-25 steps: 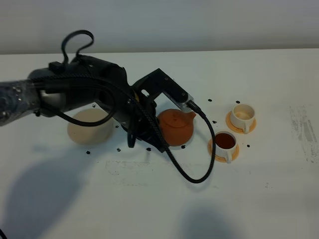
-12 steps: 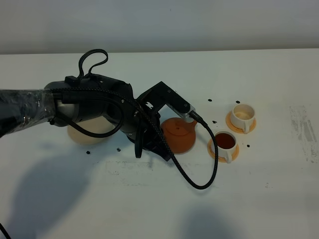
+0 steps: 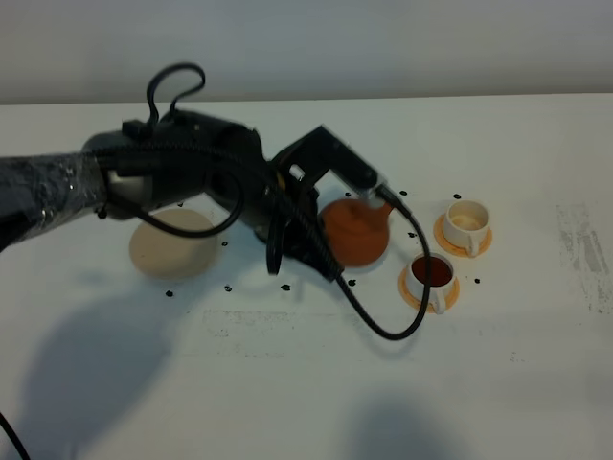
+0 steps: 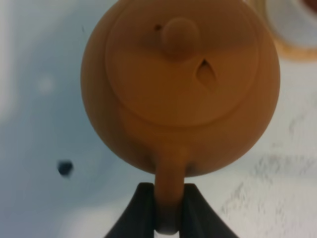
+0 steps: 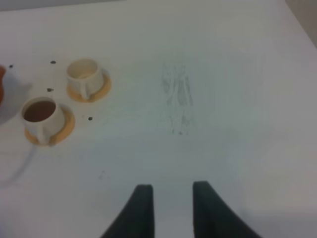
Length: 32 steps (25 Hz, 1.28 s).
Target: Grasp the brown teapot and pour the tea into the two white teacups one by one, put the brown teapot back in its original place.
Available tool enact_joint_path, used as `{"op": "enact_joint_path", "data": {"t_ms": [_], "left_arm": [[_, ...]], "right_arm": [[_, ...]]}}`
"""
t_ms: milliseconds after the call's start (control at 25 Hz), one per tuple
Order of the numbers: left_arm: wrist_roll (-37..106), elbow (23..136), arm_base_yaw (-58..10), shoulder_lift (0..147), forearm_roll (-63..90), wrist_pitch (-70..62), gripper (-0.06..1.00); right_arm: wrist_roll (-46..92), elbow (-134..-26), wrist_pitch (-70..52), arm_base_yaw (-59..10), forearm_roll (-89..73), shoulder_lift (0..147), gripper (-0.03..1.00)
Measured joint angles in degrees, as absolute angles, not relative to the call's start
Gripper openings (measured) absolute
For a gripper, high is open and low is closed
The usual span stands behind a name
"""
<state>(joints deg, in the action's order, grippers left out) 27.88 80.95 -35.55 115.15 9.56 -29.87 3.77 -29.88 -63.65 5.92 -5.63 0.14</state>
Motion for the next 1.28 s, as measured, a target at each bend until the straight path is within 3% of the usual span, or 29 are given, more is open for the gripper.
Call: {"op": "enact_joint_path", "data": {"t_ms": [760, 1280], "left_arm": [[38.72, 102.03, -35.55, 124.89, 6.47, -37.43, 0.09], [52.97, 103.50, -35.55, 127.41, 6.33, -32.92, 0.09]], "right_arm": [[3.77, -29.88, -63.65, 5.92, -5.63, 0.14, 0.22], [3.77, -29.88, -63.67, 5.92, -5.63, 0.14, 0.22]]}}
